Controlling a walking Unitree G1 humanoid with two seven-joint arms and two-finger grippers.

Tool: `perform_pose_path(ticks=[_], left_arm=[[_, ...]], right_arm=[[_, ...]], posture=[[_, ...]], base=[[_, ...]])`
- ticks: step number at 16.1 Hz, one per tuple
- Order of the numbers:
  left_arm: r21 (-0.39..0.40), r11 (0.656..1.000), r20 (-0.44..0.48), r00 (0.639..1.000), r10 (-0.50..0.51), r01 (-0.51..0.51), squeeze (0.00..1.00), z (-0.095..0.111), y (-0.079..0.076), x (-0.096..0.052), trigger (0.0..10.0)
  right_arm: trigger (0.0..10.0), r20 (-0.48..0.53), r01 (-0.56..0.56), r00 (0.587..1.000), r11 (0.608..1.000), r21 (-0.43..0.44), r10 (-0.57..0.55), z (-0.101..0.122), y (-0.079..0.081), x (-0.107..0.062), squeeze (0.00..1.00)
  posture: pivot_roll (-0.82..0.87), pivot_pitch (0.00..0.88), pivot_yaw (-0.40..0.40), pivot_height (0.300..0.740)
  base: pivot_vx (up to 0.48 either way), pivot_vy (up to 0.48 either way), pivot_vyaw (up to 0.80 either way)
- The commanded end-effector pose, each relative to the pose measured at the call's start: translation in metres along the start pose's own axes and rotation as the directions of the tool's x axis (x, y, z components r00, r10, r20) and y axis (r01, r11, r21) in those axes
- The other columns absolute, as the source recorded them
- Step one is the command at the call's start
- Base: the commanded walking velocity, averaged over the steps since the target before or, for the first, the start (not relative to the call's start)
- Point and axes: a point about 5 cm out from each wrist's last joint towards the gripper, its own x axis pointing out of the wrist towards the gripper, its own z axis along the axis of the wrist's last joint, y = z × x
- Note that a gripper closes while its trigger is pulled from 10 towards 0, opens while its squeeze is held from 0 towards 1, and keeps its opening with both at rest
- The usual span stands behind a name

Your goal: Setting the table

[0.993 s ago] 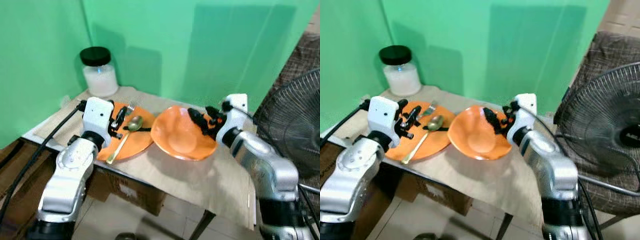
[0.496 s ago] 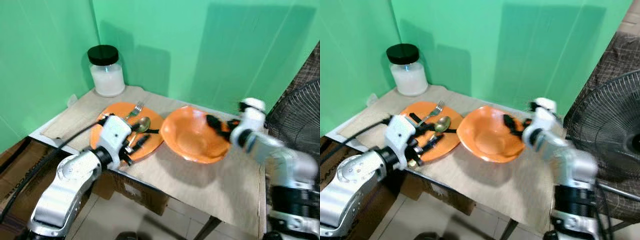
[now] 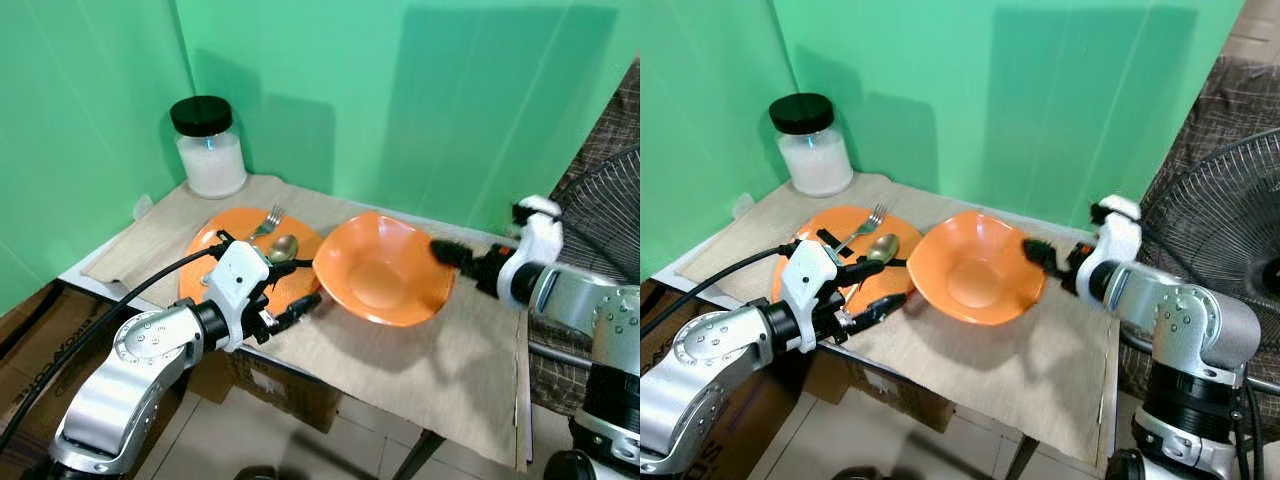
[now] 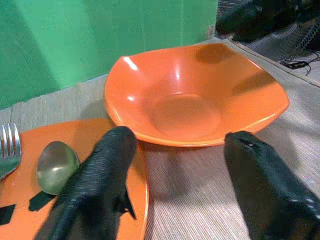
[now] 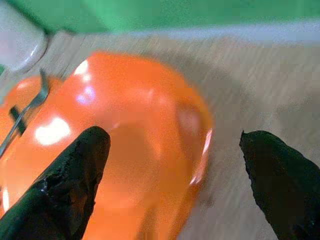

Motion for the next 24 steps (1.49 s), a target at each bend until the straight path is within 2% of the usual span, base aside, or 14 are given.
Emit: perform_pose_path(ticks=[1,2,3,4,5,7,8,10,11,14,17,24], left_arm=[[0.03,1.0,-0.013,1.0,-0.003,0.003,1.0,0.001,0.0,-0.001,10.0],[0.045,0.999,-0.014,1.0,0.008,-0.007,1.0,0.001,0.001,-0.001,10.0],[0.082,0.996,-0.016,0.999,0.035,-0.034,1.0,0.001,0.004,-0.001,10.0],[0.089,0.995,-0.016,0.999,0.042,-0.041,1.0,0.001,0.004,-0.001,10.0],[0.089,0.995,-0.015,0.999,0.049,-0.048,1.0,0.002,0.005,-0.002,10.0],[0.088,0.995,-0.016,0.999,0.049,-0.048,0.98,0.002,0.006,-0.002,10.0],[0.091,0.995,-0.021,0.999,0.041,-0.039,0.81,0.001,0.005,-0.003,10.0],[0.092,0.995,-0.028,0.999,0.028,-0.026,0.8,0.0,0.003,-0.003,10.0],[0.095,0.995,-0.038,0.999,0.012,-0.008,0.8,-0.001,0.002,-0.003,10.0],[0.096,0.995,-0.041,0.999,0.01,-0.006,0.8,-0.002,0.001,-0.003,10.0],[0.102,0.995,-0.046,0.999,0.007,-0.003,0.8,-0.002,0.002,-0.003,10.0],[0.108,0.994,-0.04,0.999,0.018,-0.014,0.8,-0.001,0.003,-0.004,10.0]], right_arm=[[10.0,-0.069,-0.006,0.998,0.998,0.056,0.009,-0.012,0.0,0.006,0.0],[10.0,-0.086,-0.005,0.996,0.998,0.069,0.011,-0.016,0.0,0.009,0.0],[3.6,-0.127,-0.006,0.992,0.993,0.118,0.021,-0.025,0.003,0.015,0.0],[0.8,-0.133,-0.009,0.991,0.991,0.133,0.027,-0.027,0.004,0.016,0.0],[0.0,-0.142,-0.018,0.989,0.988,0.153,0.04,-0.03,0.006,0.018,0.0],[0.0,-0.144,-0.036,0.988,0.985,0.171,0.061,-0.031,0.009,0.018,0.0],[0.0,-0.129,-0.051,0.989,0.982,0.181,0.075,-0.029,0.011,0.018,0.0],[0.0,-0.091,-0.063,0.993,0.981,0.186,0.081,-0.025,0.012,0.018,0.0],[0.0,-0.093,-0.038,0.994,0.987,0.159,0.053,-0.025,0.012,0.018,0.0],[0.0,-0.105,-0.037,0.993,0.988,0.149,0.053,-0.027,0.013,0.017,0.0],[0.0,-0.095,-0.086,0.99,0.981,0.172,0.103,-0.029,0.019,0.016,0.0],[0.0,-0.081,-0.107,0.989,0.979,0.174,0.122,-0.025,0.024,0.017,0.0]], posture=[[0.08,0.0,-0.007,0.74],[0.09,0.0,-0.008,0.74],[0.1,0.0,-0.016,0.74],[0.1,0.0,-0.016,0.74],[0.1,0.0,-0.018,0.74],[0.1,0.0,-0.018,0.74],[0.09,0.0,-0.019,0.74],[0.1,0.0,-0.019,0.74],[0.09,0.0,-0.017,0.74],[0.09,0.0,-0.012,0.74],[0.09,0.0,-0.009,0.74],[0.09,0.0,-0.012,0.74]], base=[[0.0,0.0,0.0],[0.0,0.0,0.0],[0.0,0.0,0.0],[0.0,0.0,0.0],[0.0,0.0,0.0],[0.0,0.0,0.0],[0.0,0.0,0.0],[0.0,0.0,0.0],[0.0,0.0,0.0],[0.0,0.0,0.0],[0.0,0.0,0.0],[0.0,0.0,0.0]])
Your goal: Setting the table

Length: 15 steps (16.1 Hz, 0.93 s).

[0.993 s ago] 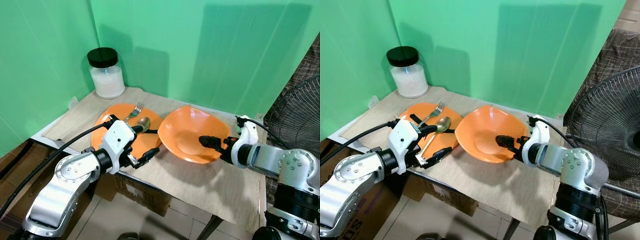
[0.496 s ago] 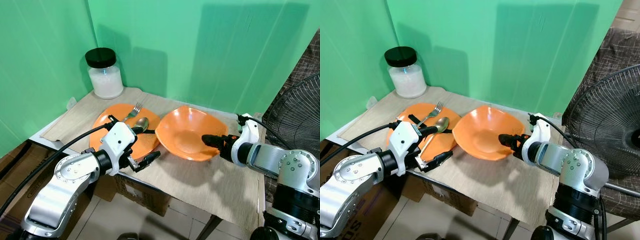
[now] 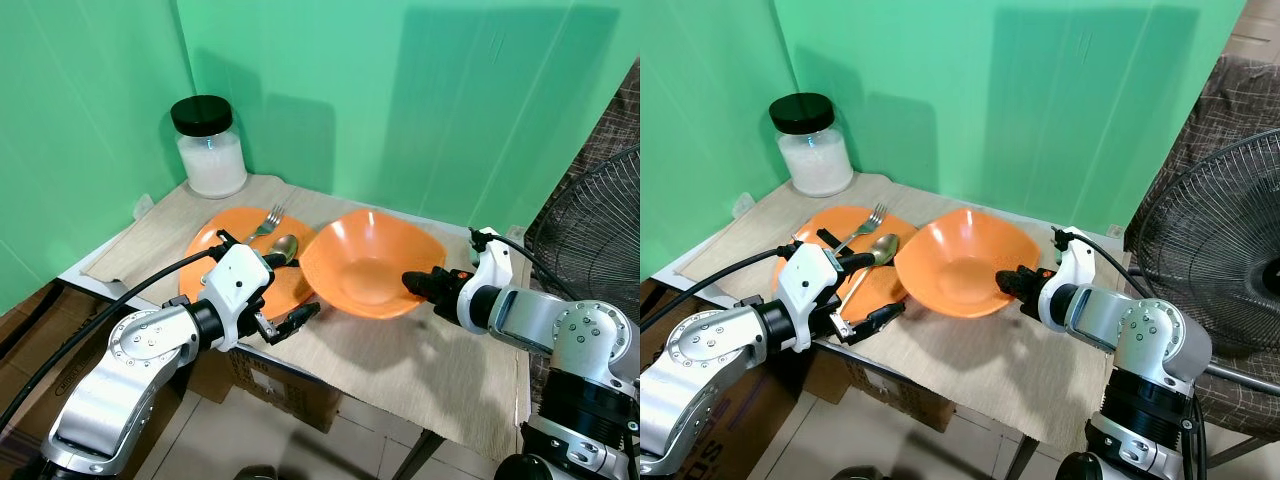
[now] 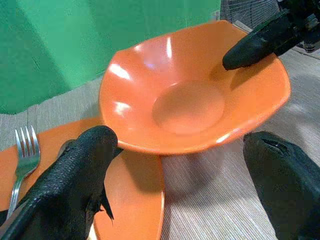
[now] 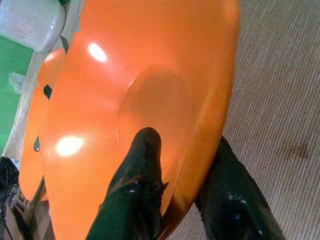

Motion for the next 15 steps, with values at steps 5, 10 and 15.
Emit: perform_pose_path(ticks=[5,10,15], left_arm=[[0.023,0.999,0.033,0.999,0.04,-0.041,0.8,0.007,0.007,-0.001,10.0],[0.021,0.997,0.093,0.993,0.078,-0.08,0.8,0.017,0.014,0.0,10.0],[0.002,0.994,0.133,0.985,0.111,-0.113,0.8,0.022,0.012,0.001,10.0]], right_arm=[[0.0,0.2,-0.099,0.976,0.995,0.028,0.091,0.03,0.011,-0.013,0.0],[0.0,0.486,-0.178,0.834,0.961,-0.21,0.261,0.053,0.032,-0.046,0.0],[0.0,0.605,-0.261,0.709,0.931,-0.254,0.363,0.051,0.041,-0.059,0.0]], posture=[[0.09,0.0,-0.006,0.74],[0.08,0.0,0.01,0.74],[0.08,0.0,0.006,0.74]], base=[[0.0,0.0,0.0],[0.0,0.0,0.0],[0.0,0.0,0.0]])
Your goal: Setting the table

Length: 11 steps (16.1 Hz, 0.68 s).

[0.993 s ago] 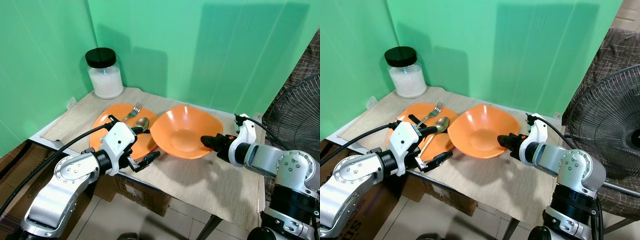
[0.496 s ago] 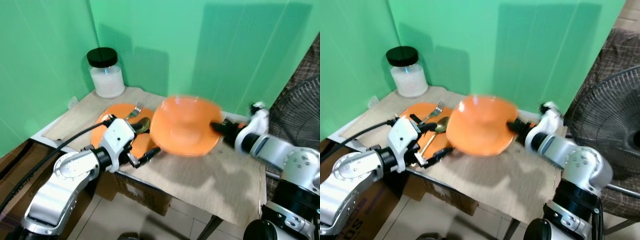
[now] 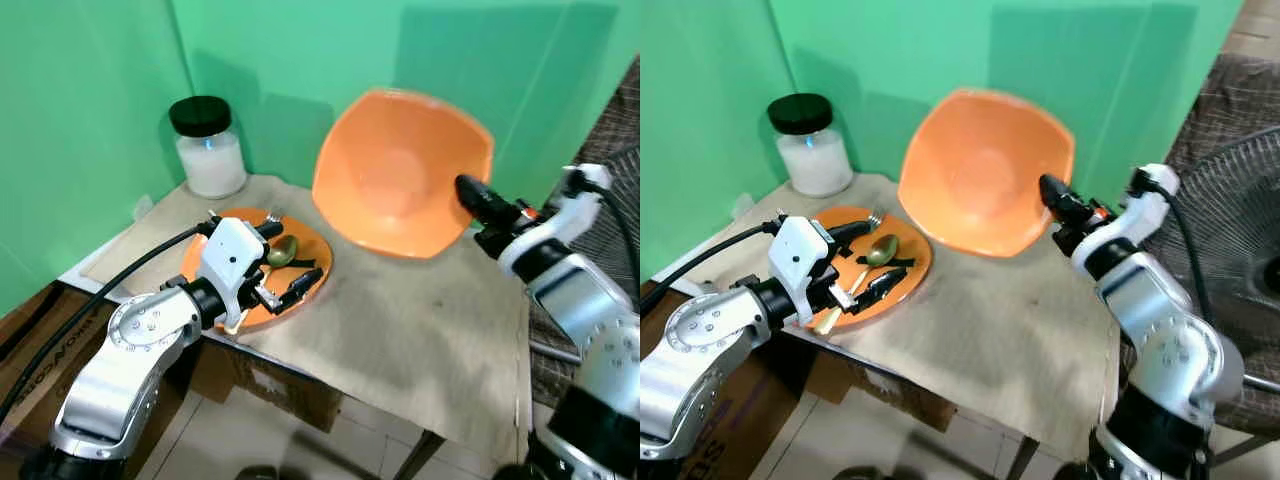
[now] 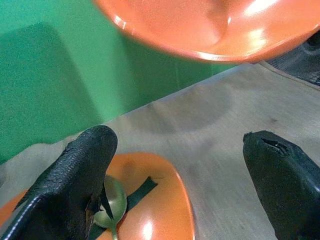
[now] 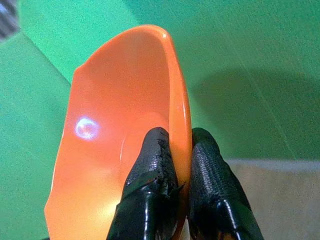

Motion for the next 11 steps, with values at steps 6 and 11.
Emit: perform_pose_path(ticks=[6,11], left_arm=[[0.012,0.979,0.058,0.977,0.203,-0.204,0.77,0.009,0.004,-0.001,10.0],[0.038,0.923,0.036,0.924,0.381,-0.382,0.63,0.009,0.02,-0.002,10.0]], right_arm=[[10.0,0.115,0.037,0.993,0.955,-0.294,-0.003,-0.009,0.023,-0.01,0.0],[10.0,0.195,0.147,0.977,0.938,-0.313,-0.089,-0.021,0.024,-0.008,0.0]], posture=[[0.1,0.0,0.005,0.74],[0.12,0.0,-0.012,0.74]], base=[[0.0,0.0,-0.22],[0.0,0.0,-0.78]])
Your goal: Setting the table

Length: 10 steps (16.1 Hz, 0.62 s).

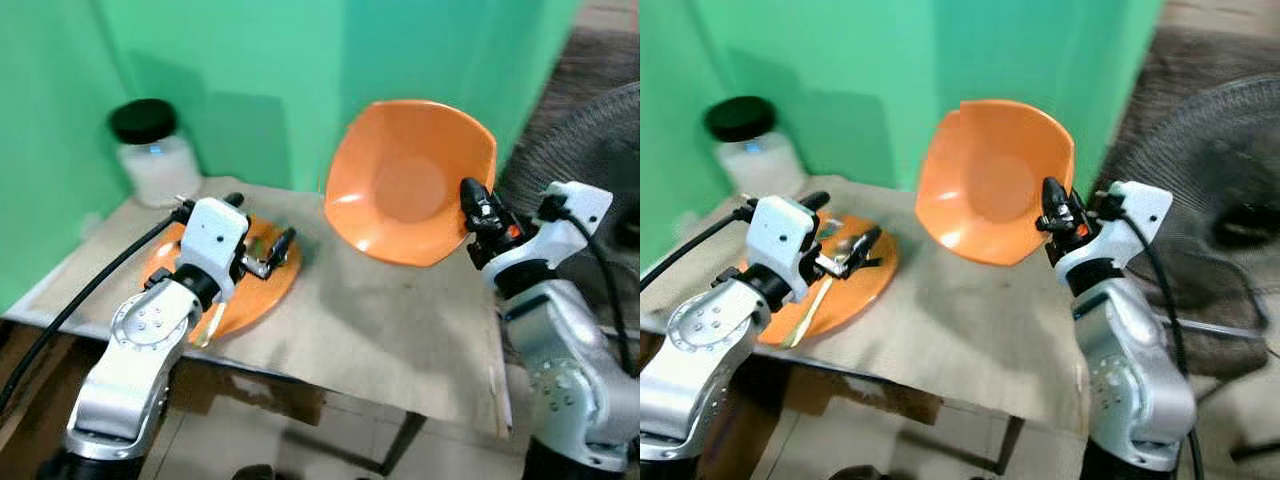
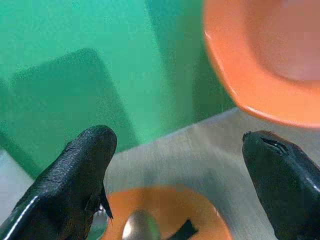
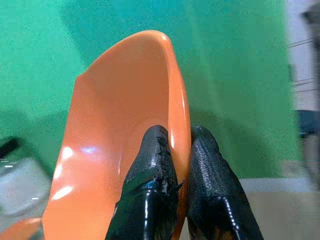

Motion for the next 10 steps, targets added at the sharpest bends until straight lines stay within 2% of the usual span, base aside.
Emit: perform_pose_path(ticks=[1,3,4,5,6,8,10], left_arm=[[0.01,0.997,-0.004,0.998,0.07,-0.07,0.63,0.001,0.009,0.0,10.0],[0.01,0.994,0.005,0.994,0.109,-0.109,0.63,0.001,0.012,0.001,10.0],[0.008,0.992,0.007,0.992,0.124,-0.124,0.63,0.001,0.012,0.003,10.0],[-0.025,0.991,0.008,0.992,0.129,-0.129,0.62,0.002,0.01,0.006,10.0],[-0.054,0.988,0.009,0.989,0.147,-0.146,0.62,0.001,0.01,0.008,10.0],[-0.066,0.958,0.066,0.957,0.282,-0.277,0.64,0.004,0.016,0.008,10.0],[-0.134,0.963,0.056,0.968,0.244,-0.235,0.67,0.003,0.009,0.009,10.0]], right_arm=[[10.0,0.053,-0.015,0.998,1.0,-0.022,0.016,0.007,0.006,0.002,0.0],[10.0,0.075,-0.012,0.997,0.999,-0.045,0.015,0.008,0.007,0.007,0.0],[10.0,0.091,0.016,0.996,0.998,-0.055,-0.011,0.009,0.002,0.01,0.0],[10.0,0.137,0.129,0.983,0.99,-0.053,-0.121,0.013,-0.01,0.013,0.0],[10.0,0.123,0.111,0.987,0.993,-0.037,-0.106,0.012,-0.011,0.013,0.0],[10.0,0.106,0.1,0.99,0.994,-0.041,-0.096,0.007,-0.01,0.012,0.0],[10.0,0.102,0.142,0.986,0.987,-0.076,-0.134,0.002,-0.009,0.011,0.0]], posture=[[0.13,0.0,-0.022,0.74],[0.14,0.0,-0.031,0.74],[0.14,0.0,-0.031,0.74],[0.13,0.0,-0.031,0.74],[0.14,0.0,-0.036,0.74],[0.13,0.0,-0.043,0.74],[0.13,0.0,-0.043,0.74]], base=[[0.0,0.0,-0.79],[0.0,0.0,-0.78],[0.0,0.0,-0.78],[0.0,0.0,-0.79],[0.0,0.0,-0.78],[0.0,0.0,-0.78],[0.0,0.0,-0.8]])
